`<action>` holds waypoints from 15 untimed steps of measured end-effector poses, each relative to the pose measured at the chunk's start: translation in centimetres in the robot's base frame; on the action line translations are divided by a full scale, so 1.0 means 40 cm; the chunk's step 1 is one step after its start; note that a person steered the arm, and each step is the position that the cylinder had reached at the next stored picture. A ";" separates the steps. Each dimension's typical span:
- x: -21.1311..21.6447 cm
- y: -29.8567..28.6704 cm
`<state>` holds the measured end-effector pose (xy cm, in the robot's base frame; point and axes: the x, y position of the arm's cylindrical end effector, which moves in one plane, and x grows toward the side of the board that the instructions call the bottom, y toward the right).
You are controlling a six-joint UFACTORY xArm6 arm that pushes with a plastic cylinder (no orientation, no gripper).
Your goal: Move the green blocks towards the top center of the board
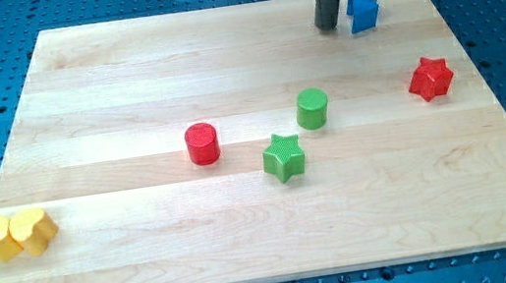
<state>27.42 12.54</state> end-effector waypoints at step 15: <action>0.006 -0.208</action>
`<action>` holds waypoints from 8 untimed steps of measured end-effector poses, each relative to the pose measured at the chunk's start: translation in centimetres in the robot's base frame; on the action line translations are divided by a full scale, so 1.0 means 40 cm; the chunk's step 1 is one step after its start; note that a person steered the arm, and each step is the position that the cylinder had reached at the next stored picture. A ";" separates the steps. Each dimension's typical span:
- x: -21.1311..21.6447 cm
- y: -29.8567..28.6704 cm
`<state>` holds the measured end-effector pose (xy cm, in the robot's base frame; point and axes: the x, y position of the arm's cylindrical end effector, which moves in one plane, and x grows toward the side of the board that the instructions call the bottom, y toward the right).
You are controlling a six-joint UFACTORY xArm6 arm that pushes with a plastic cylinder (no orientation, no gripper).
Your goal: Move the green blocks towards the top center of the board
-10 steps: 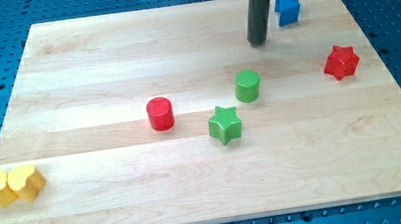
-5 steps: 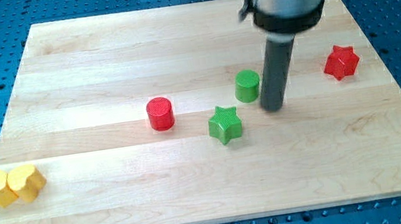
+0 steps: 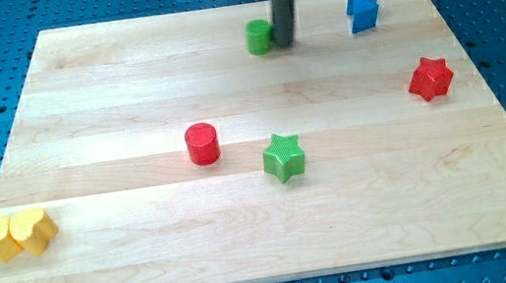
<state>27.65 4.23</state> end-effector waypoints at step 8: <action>0.679 -0.032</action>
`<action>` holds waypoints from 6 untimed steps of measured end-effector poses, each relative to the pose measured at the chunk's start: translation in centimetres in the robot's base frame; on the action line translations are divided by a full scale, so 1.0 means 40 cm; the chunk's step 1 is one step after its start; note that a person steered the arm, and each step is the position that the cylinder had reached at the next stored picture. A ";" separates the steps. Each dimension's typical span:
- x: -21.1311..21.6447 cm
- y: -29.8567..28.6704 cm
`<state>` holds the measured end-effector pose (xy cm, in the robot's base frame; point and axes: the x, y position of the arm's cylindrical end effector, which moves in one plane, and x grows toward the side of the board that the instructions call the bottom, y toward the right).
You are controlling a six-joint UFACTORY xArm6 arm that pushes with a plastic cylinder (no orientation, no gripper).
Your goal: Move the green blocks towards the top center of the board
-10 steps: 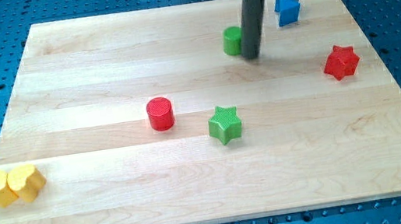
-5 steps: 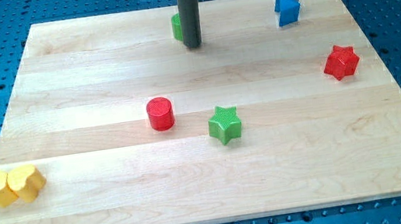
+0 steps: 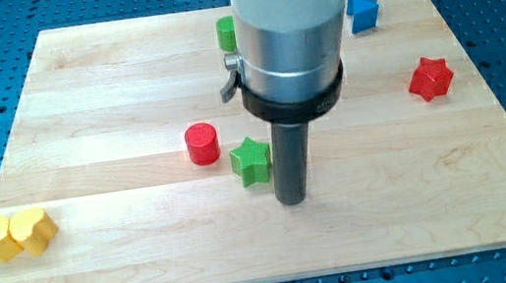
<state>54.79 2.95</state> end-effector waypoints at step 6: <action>-0.387 -0.022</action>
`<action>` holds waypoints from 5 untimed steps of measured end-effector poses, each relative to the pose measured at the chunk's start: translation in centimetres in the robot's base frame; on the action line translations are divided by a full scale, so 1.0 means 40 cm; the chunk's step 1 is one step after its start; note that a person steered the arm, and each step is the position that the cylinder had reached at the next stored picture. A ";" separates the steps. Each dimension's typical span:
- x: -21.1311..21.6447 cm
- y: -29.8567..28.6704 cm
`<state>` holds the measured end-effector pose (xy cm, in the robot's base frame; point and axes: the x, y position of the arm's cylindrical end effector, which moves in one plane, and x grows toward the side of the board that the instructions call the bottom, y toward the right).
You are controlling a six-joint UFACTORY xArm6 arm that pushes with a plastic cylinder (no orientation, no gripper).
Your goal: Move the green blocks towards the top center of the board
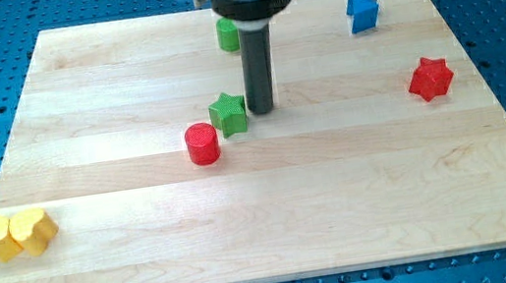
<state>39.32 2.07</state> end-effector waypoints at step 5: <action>0.025 -0.001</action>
<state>40.32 2.03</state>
